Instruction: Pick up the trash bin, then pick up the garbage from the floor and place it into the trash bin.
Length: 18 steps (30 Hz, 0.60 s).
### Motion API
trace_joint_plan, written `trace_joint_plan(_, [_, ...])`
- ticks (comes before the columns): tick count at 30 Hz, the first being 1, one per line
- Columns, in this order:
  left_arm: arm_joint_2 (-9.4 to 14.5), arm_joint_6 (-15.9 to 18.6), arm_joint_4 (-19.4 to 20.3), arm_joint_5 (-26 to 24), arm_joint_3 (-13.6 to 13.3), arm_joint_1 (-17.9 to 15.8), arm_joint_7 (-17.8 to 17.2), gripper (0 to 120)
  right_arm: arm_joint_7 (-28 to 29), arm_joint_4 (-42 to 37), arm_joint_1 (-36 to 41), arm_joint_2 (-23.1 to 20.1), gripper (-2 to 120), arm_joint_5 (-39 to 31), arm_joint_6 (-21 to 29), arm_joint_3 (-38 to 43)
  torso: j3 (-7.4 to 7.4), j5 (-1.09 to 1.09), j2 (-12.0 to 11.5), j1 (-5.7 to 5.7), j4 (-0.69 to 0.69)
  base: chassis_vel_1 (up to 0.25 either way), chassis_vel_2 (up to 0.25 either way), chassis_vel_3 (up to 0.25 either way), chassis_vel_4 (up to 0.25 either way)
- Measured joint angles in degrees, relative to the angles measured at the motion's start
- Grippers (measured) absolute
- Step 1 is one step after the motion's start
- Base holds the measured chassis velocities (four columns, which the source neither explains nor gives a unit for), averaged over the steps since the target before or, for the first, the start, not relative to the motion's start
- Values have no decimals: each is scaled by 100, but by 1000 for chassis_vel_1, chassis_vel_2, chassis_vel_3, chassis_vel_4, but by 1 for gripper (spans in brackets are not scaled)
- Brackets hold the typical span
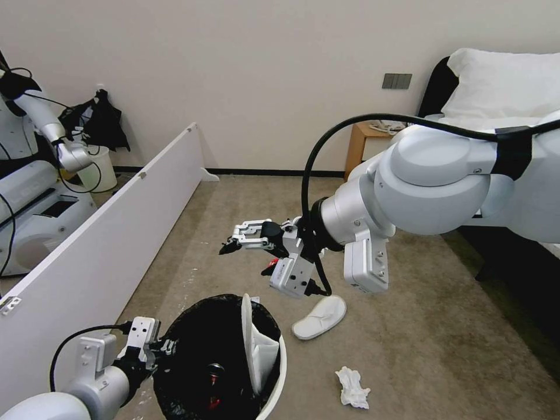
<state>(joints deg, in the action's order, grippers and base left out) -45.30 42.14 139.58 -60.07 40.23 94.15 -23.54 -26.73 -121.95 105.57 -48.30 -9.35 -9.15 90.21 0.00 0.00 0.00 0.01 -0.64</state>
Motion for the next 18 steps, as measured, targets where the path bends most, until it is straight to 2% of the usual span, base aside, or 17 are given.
trace_joint_plan(9, [-15, 0, 1, -74, -11, -2, -35, 2, 7, 33, 22, -32, 100, 28, 0, 43, 0, 0, 0, 0, 0, 0, 0, 0, 0])
trace_joint_plan(18, [-67, 0, 14, -382, -17, 40, -144, 2, 15, 47, 45, -28, 100, 49, 1, 57, 0, 0, 0, 0, 0, 0, 0, 0, 0])
